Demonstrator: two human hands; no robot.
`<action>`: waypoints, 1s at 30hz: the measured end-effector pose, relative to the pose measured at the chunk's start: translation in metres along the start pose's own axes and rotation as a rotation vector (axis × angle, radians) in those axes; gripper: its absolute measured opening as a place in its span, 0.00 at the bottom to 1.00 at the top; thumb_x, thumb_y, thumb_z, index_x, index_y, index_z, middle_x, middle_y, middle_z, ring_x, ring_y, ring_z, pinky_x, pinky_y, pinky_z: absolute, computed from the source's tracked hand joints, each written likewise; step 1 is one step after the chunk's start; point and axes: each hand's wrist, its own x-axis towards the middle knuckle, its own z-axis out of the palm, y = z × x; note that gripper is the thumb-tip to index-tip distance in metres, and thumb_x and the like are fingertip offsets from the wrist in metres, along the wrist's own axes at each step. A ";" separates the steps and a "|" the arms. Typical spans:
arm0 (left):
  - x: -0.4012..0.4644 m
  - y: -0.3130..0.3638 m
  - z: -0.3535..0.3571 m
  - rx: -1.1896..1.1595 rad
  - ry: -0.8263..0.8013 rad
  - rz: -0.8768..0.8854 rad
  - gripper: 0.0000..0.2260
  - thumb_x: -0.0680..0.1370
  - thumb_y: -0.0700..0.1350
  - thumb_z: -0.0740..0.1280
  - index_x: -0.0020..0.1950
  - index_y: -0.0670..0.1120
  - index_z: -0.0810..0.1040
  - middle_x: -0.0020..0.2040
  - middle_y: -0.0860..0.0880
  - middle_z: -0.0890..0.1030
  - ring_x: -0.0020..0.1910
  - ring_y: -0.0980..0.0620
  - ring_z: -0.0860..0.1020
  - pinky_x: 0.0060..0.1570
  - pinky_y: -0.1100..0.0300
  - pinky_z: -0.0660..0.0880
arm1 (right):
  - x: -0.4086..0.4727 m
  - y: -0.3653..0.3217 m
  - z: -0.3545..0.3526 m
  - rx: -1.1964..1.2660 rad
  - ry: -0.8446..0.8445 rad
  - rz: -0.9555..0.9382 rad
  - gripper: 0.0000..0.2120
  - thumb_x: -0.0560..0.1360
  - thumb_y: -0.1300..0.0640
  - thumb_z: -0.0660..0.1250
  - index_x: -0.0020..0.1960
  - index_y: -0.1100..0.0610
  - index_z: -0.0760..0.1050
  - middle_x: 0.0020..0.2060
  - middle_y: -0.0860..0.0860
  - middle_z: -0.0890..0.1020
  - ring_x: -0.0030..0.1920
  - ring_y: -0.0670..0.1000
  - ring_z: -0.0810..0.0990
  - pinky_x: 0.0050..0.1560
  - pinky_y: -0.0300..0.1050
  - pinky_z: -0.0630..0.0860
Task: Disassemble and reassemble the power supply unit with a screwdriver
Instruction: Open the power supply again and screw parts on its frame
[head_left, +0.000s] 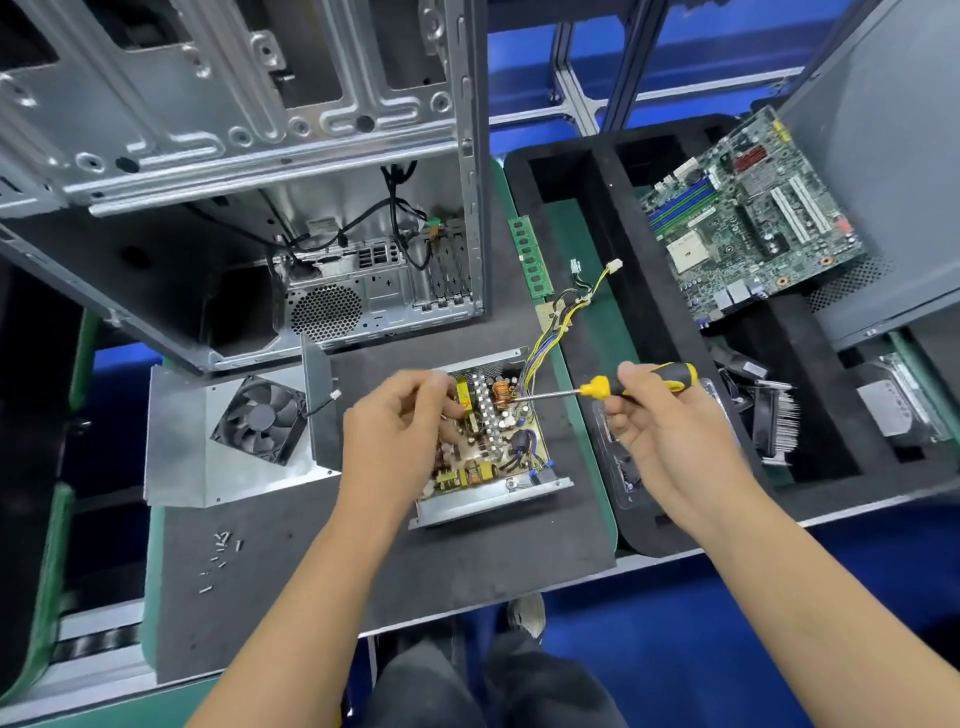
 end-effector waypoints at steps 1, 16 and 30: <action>0.009 0.006 0.001 0.135 0.038 0.128 0.10 0.81 0.48 0.66 0.43 0.48 0.83 0.34 0.51 0.82 0.30 0.53 0.79 0.32 0.65 0.73 | 0.002 -0.004 -0.004 0.013 0.027 -0.020 0.05 0.78 0.60 0.69 0.44 0.57 0.75 0.35 0.51 0.82 0.34 0.47 0.80 0.33 0.36 0.76; 0.120 0.035 0.112 0.659 -0.627 -0.168 0.17 0.75 0.51 0.73 0.42 0.36 0.82 0.33 0.46 0.74 0.33 0.48 0.70 0.36 0.58 0.68 | 0.022 -0.029 -0.052 0.129 0.240 -0.134 0.07 0.79 0.62 0.67 0.43 0.56 0.76 0.35 0.50 0.82 0.35 0.47 0.79 0.35 0.37 0.76; 0.127 0.023 0.100 0.837 -0.436 0.025 0.13 0.75 0.48 0.70 0.42 0.46 0.66 0.39 0.47 0.73 0.35 0.48 0.71 0.30 0.55 0.63 | 0.037 -0.016 -0.032 0.017 0.219 -0.119 0.04 0.78 0.61 0.69 0.45 0.58 0.76 0.37 0.52 0.84 0.36 0.48 0.81 0.36 0.38 0.77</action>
